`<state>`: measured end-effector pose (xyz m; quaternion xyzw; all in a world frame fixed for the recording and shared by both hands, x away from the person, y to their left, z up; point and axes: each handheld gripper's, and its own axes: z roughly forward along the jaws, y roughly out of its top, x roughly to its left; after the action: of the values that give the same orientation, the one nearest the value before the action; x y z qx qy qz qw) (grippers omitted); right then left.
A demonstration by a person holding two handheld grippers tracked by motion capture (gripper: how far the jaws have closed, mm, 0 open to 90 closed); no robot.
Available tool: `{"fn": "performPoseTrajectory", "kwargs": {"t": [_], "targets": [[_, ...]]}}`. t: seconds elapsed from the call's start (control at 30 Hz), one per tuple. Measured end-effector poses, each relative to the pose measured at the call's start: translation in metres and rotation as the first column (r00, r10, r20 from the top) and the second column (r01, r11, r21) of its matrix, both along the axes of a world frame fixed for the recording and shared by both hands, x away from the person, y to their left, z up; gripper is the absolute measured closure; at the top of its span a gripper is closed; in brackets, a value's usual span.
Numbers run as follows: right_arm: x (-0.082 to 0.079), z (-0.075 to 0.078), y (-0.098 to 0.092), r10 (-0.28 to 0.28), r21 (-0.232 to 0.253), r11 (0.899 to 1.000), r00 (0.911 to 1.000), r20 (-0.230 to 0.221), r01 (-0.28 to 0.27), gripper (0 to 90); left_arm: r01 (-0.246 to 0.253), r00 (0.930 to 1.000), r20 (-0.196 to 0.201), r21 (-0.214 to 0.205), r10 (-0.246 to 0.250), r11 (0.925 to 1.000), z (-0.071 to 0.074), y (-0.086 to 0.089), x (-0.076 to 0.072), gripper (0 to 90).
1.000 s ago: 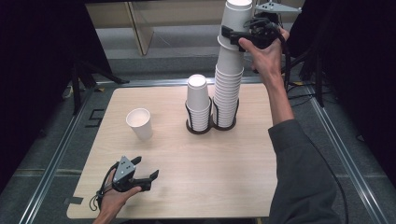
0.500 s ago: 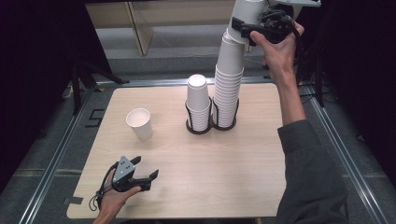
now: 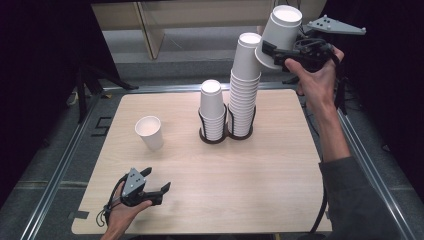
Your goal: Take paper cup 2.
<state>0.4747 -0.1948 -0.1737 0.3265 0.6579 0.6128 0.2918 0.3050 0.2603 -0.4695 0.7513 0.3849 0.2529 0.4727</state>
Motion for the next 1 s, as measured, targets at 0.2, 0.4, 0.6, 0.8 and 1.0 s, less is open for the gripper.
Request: {"fn": "performPoseTrajectory", "kwargs": {"t": [0.2,0.4,0.6,0.8,1.0], "targets": [[-0.016,0.0,-0.006,0.023,0.02,1.0,0.9997,-0.002,-0.023,18.3,0.0,1.0,-0.006,0.005,0.0,1.0,-0.001,0.0,0.001,14.1],[-0.031,0.0,-0.009,0.036,0.011,0.999,0.9992,0.015,-0.036,18.4,-0.008,1.0,0.0,0.004,0.008,1.0,0.001,0.001,-0.001,14.1],[-0.055,-0.01,-0.002,0.07,-0.015,0.997,0.9976,0.004,-0.07,18.4,0.004,1.0,0.003,-0.002,-0.004,1.0,0.0,-0.001,-0.001,14.1],[-0.074,-0.033,0.007,0.107,-0.025,0.994,0.994,-0.023,-0.108,18.4,0.003,1.0,0.001,-0.01,-0.003,0.9999,-0.001,-0.003,-0.001,14.1],[-0.085,-0.062,0.021,0.164,-0.002,0.986,0.9836,-0.075,-0.165,18.4,0.005,1.0,-0.002,-0.005,-0.005,1.0,0.0,-0.004,-0.001,14.1]]}}
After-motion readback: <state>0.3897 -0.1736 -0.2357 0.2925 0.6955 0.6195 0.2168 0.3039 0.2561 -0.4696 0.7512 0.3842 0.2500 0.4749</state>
